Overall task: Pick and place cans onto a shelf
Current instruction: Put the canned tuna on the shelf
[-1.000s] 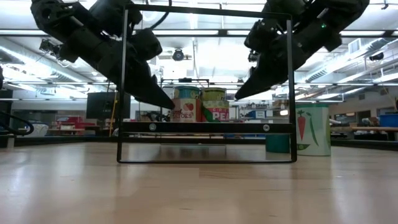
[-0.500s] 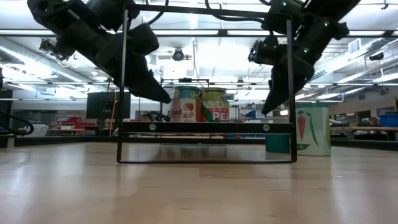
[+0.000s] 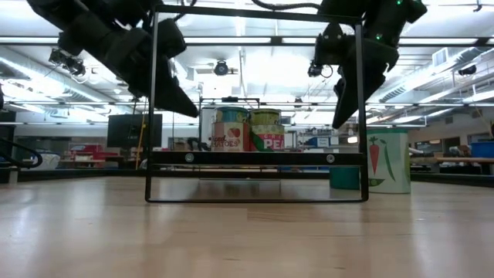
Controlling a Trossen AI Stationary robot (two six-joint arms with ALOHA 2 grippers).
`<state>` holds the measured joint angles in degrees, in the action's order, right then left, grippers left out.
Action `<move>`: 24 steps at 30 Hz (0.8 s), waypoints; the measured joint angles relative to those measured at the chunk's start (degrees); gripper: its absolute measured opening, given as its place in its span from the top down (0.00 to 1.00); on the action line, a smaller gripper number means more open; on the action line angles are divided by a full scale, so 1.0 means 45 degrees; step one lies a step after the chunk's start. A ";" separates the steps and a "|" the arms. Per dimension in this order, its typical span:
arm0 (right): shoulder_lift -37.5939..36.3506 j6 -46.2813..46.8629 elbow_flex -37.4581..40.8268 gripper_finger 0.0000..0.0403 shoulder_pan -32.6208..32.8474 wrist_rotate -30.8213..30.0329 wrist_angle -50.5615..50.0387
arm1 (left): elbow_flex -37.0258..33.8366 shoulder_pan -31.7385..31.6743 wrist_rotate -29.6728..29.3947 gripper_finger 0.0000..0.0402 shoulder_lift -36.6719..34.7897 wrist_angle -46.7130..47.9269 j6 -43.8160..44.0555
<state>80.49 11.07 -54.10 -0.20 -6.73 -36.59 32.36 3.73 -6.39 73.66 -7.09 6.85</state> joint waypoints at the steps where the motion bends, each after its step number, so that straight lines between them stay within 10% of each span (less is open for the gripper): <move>1: 0.0034 0.0111 -0.0133 0.34 0.0076 -0.0031 -0.0144 | 0.0000 -0.0005 0.0005 0.65 -0.0122 0.0047 0.0004; 24: 0.2652 0.0409 -0.0288 0.03 -0.0934 -0.0251 -0.0272 | 0.0000 -0.0005 0.0020 0.65 -0.0033 0.0799 0.0335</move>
<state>92.43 12.91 -55.40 -4.41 -7.86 -37.81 32.36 3.70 -6.31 73.52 -3.50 8.36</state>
